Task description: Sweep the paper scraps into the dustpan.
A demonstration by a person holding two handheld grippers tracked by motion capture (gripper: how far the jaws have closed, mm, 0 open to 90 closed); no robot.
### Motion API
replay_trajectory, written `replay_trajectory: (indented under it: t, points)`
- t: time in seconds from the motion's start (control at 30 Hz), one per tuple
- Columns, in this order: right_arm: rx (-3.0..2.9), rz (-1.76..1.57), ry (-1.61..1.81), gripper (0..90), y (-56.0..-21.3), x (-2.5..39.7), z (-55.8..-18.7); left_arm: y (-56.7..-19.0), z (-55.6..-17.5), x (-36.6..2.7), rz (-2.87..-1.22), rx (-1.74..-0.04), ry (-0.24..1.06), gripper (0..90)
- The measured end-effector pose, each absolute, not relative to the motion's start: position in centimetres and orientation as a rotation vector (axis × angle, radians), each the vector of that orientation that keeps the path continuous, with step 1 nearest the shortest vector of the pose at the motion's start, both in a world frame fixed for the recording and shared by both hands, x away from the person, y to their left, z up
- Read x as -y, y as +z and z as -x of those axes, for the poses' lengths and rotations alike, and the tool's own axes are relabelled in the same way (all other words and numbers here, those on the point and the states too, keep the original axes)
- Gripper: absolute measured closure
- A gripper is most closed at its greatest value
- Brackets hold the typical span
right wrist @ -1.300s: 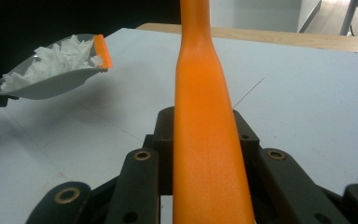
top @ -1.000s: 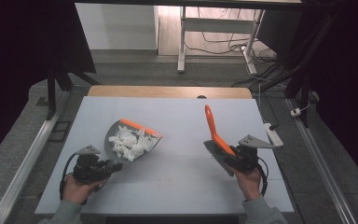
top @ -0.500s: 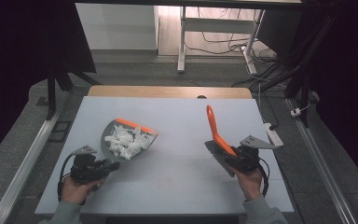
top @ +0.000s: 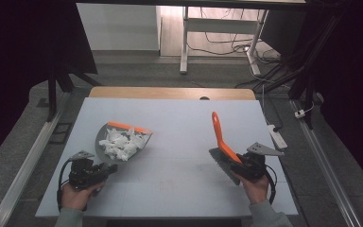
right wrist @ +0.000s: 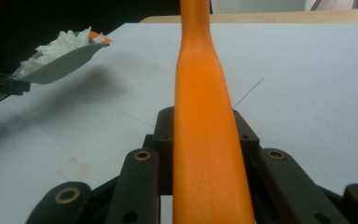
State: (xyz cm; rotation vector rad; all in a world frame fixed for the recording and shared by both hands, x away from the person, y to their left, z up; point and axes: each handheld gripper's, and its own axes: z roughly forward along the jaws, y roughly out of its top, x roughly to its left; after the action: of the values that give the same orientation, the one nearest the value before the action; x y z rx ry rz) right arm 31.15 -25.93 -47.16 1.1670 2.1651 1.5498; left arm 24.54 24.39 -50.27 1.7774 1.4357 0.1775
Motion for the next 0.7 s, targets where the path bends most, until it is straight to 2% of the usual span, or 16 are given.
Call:
replay_trajectory:
  t: [0.7]
  points:
    - [-2.219, -1.32, 1.571, 70.5, -48.7, 25.8, -31.2, -51.3, -24.3, -24.0, -1.722, -1.571, 0.229, 61.4]
